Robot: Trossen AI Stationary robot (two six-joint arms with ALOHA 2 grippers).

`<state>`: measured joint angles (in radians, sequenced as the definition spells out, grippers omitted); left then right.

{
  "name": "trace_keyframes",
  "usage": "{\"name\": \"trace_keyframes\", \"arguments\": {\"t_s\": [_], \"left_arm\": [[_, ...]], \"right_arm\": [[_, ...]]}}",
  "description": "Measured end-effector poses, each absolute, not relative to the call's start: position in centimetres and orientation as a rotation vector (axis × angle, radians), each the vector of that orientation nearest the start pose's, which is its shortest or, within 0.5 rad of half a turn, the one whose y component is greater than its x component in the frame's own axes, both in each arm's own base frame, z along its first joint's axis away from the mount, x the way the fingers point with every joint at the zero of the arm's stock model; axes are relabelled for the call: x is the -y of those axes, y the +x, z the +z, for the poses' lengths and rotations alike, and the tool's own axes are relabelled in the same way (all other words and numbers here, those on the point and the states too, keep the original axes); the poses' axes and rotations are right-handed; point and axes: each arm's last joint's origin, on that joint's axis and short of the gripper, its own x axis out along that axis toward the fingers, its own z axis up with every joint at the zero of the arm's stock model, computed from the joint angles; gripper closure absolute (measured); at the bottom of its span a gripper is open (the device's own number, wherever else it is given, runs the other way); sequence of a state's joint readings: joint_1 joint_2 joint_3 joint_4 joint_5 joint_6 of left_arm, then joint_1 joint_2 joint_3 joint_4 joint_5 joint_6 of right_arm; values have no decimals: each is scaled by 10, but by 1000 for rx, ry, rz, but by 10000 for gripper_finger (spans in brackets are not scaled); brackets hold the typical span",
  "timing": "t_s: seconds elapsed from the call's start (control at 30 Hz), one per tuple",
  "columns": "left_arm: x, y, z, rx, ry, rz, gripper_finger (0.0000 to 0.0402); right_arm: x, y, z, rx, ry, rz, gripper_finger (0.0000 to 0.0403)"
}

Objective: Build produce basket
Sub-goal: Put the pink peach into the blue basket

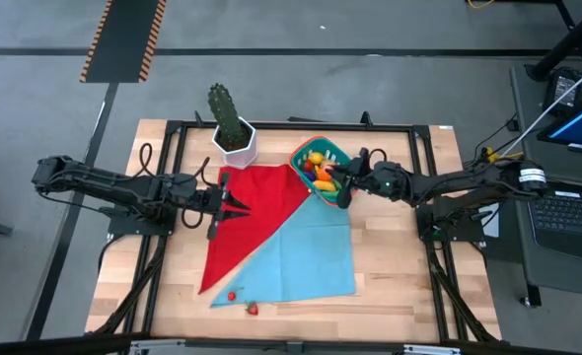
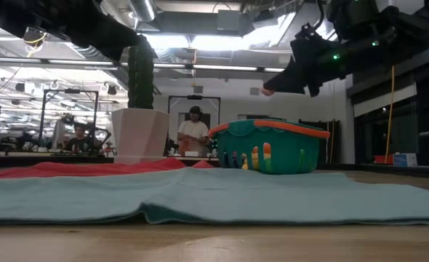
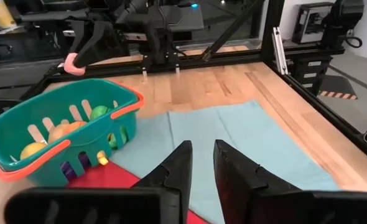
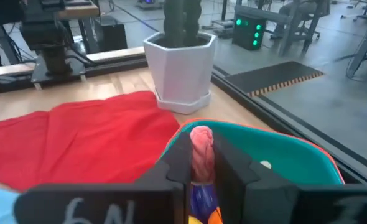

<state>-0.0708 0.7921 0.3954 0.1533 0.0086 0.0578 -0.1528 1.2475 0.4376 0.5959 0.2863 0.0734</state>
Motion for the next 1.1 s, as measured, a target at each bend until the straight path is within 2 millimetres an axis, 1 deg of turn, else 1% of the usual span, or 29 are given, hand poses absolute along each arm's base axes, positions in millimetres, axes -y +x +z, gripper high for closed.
{"name": "trace_keyframes", "arguments": {"t_s": [0.1,0.3,0.5,0.57,0.7,0.77,0.93,1.1], "left_arm": [[13,177,226,-232,64,-86,337],[12,174,211,-180,59,-82,328],[12,173,211,-175,38,-81,320],[12,173,211,-175,39,-81,317],[12,173,211,-179,42,-81,313],[12,173,210,-188,42,-81,311],[12,173,207,-216,43,-82,309],[13,172,206,-221,44,-84,319]], "right_arm": [[45,238,198,-195,54,-446,357],[46,238,195,-239,72,-452,358],[47,244,202,-319,80,-456,358],[48,247,208,-360,96,-465,358],[55,251,218,-497,168,-515,358],[57,254,224,-556,175,-526,358],[60,268,244,-644,191,-524,358],[63,282,257,-753,189,-528,357]]}}
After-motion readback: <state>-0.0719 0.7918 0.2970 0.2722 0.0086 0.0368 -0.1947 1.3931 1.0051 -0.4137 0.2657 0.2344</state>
